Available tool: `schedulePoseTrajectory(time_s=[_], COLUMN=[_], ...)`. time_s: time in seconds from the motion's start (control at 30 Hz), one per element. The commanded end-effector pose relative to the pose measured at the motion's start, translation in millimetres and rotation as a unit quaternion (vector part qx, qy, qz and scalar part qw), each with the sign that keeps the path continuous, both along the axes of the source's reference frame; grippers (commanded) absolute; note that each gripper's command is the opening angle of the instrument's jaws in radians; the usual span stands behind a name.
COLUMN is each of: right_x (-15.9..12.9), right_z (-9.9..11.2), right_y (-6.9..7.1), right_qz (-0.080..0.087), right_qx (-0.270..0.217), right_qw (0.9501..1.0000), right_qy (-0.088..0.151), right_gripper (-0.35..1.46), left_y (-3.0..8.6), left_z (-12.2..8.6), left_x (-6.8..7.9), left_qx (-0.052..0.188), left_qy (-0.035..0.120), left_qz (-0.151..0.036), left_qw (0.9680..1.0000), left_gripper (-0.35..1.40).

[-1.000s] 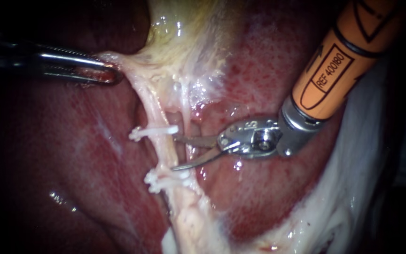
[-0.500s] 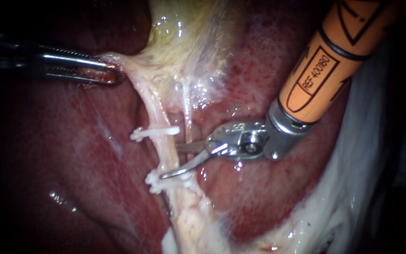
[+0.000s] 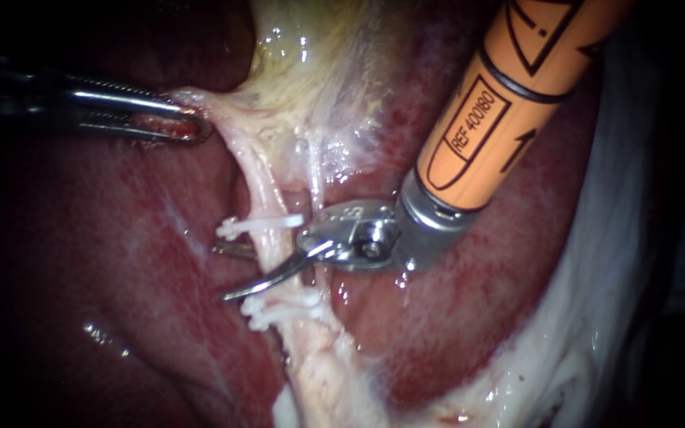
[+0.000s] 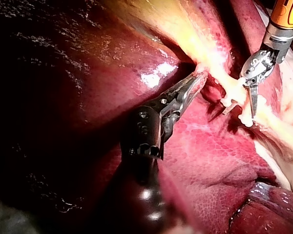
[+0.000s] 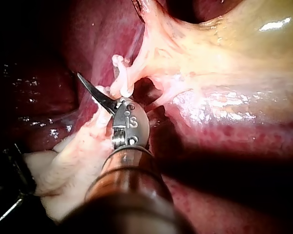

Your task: Go to the cutting position left tube

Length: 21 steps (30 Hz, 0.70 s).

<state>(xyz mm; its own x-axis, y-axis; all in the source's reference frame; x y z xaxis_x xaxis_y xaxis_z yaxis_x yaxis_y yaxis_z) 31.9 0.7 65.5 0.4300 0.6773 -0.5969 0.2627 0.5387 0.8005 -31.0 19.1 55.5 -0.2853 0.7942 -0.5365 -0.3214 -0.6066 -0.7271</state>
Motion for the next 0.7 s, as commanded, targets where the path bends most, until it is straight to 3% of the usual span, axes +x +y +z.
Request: schedulePoseTrajectory(time_s=[0.03,0.27,0.7], right_x=[0.0,0.1,0.1], right_z=[-0.5,-2.9,-3.0], right_y=[0.2,0.6,0.6], right_qz=[0.0,0.007,0.007], right_qx=[0.001,0.013,0.013], right_qw=[1.0,0.9998,0.9998], right_qy=[0.0,0.01,0.01], right_gripper=[1.37,1.37,1.37], left_y=[0.0,0.0,0.0], left_z=[0.0,0.0,0.0], left_x=[0.0,0.0,-0.1], left_qx=[0.0,0.0,0.0], left_qy=[-0.001,-0.001,-0.001], left_qz=[0.0,0.0,0.001], left_qw=[1.0,1.0,1.0], left_gripper=[-0.35,-0.35,-0.35])
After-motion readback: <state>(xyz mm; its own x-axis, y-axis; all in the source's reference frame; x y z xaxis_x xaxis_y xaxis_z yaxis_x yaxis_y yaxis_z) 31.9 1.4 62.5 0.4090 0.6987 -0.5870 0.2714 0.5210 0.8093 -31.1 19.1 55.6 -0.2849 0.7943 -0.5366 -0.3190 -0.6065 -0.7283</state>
